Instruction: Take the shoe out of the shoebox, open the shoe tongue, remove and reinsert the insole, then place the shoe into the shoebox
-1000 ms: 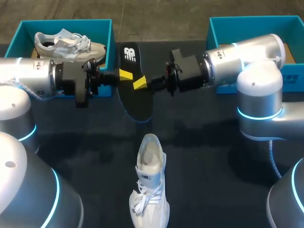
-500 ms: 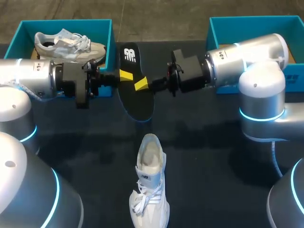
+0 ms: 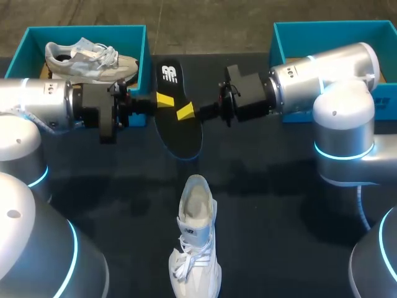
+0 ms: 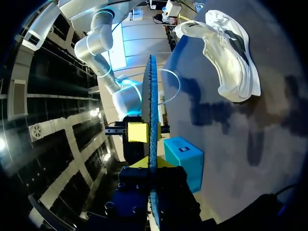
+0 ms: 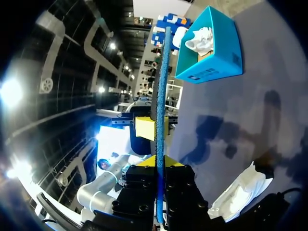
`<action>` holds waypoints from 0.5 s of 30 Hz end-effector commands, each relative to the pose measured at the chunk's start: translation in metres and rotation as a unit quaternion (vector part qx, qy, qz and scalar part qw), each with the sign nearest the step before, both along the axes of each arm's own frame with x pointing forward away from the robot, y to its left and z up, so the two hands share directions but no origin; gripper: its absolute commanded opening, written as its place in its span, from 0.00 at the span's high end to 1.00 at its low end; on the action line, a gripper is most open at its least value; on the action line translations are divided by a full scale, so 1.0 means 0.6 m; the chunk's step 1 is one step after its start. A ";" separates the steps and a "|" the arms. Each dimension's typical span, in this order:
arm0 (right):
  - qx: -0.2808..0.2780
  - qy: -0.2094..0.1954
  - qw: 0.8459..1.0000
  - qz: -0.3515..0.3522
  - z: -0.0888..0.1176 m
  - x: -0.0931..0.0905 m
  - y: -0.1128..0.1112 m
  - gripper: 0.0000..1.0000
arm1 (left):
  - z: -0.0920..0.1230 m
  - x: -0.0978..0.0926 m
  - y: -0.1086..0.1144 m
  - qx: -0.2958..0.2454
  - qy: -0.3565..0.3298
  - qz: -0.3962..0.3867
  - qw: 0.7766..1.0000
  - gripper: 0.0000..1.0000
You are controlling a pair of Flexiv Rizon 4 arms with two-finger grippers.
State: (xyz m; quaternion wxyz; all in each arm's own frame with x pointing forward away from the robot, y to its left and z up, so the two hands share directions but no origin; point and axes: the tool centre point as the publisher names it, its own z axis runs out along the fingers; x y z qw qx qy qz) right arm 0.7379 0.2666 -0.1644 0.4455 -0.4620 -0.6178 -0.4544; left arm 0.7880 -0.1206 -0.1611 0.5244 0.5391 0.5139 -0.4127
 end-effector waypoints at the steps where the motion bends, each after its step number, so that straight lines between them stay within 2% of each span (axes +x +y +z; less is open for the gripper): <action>1: -0.006 -0.002 1.000 -0.001 0.002 -0.001 0.000 1.00 | 0.000 -0.004 -0.002 0.002 0.000 -0.001 1.000 0.74; 2: -0.007 -0.004 1.000 -0.001 0.002 -0.002 0.000 1.00 | 0.000 -0.005 -0.002 0.003 0.002 -0.002 1.000 0.64; 3: -0.009 -0.007 1.000 -0.002 0.001 -0.002 -0.001 1.00 | 0.001 -0.005 -0.002 0.003 0.003 -0.002 1.000 0.01; 9: -0.007 -0.023 1.000 -0.012 -0.010 -0.006 -0.016 1.00 | 0.001 -0.019 0.016 0.008 0.015 -0.014 1.000 0.00; 15: -0.006 -0.040 0.999 -0.016 -0.018 -0.009 -0.030 1.00 | -0.008 -0.040 0.060 0.040 0.042 -0.018 0.998 0.00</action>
